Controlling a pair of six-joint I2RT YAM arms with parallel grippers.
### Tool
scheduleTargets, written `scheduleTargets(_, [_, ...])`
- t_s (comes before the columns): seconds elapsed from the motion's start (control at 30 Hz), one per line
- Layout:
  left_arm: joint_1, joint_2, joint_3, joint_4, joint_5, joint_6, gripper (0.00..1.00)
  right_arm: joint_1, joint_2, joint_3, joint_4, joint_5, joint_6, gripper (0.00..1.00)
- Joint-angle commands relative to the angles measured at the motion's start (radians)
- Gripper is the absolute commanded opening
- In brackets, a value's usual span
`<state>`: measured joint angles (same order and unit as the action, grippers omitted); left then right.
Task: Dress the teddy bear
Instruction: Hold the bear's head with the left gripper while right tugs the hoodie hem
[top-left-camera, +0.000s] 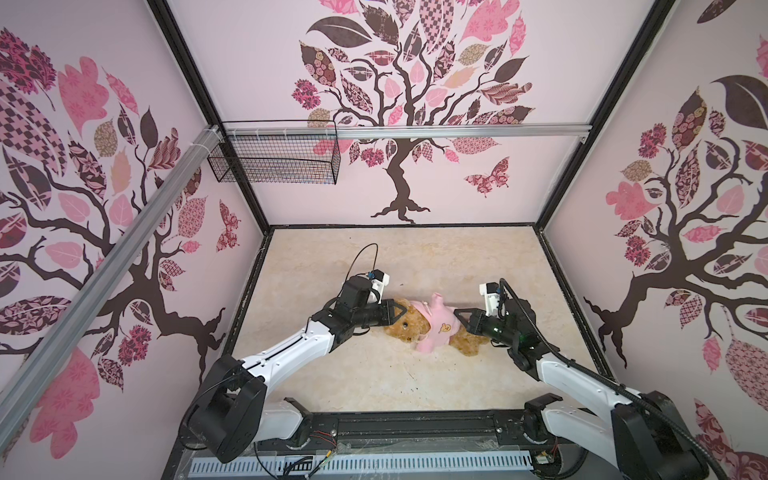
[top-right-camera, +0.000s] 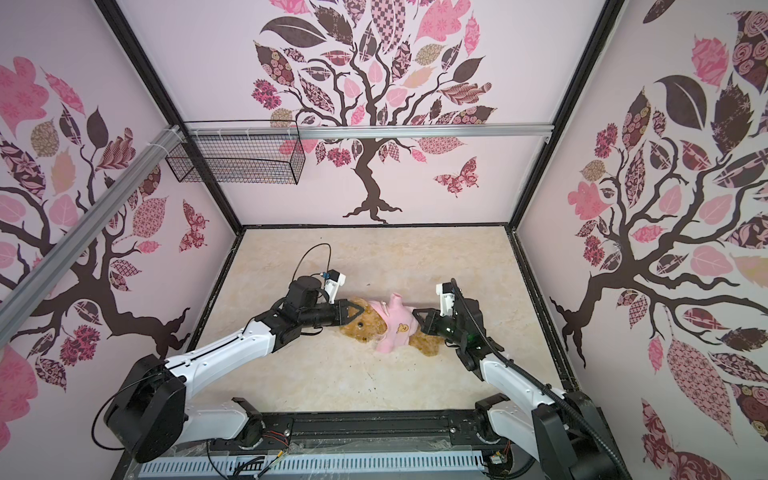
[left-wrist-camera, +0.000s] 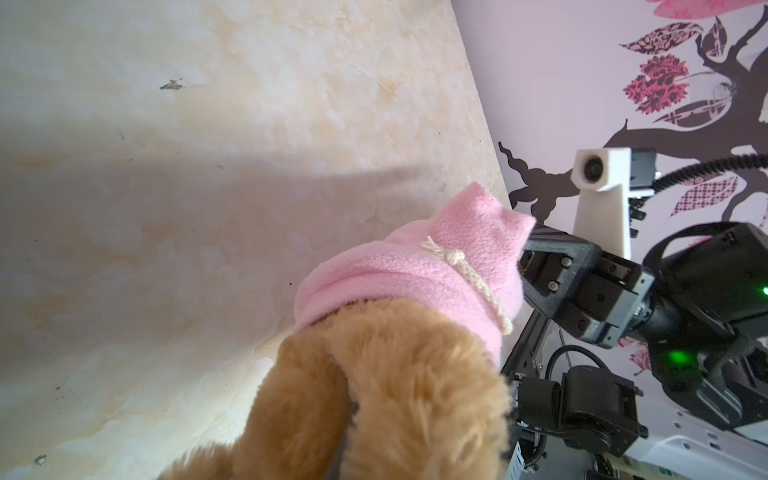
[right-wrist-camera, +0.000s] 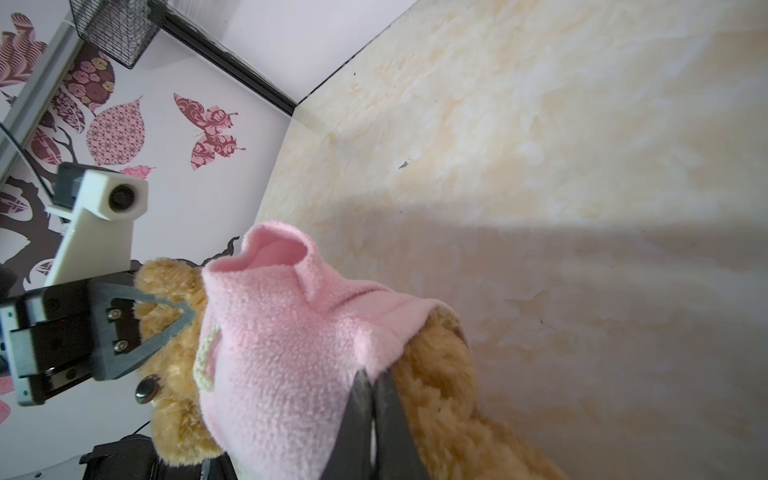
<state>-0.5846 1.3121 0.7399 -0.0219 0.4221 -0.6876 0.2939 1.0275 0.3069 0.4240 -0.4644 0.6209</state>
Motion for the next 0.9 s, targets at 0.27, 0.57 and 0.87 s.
scheduleTargets(0.27, [0.054,-0.009,-0.052,0.115,0.030,-0.141,0.00,-0.035,0.017,-0.030,0.025,0.060,0.001,0.12])
scheduleTargets(0.57, [0.054,0.151,0.049,0.063,0.153,-0.313,0.00,-0.033,-0.053,0.040,-0.091,0.061,-0.140,0.42])
scheduleTargets(0.87, [0.115,0.216,0.114,-0.028,0.119,-0.262,0.54,0.010,-0.115,0.039,-0.171,0.124,-0.197,0.45])
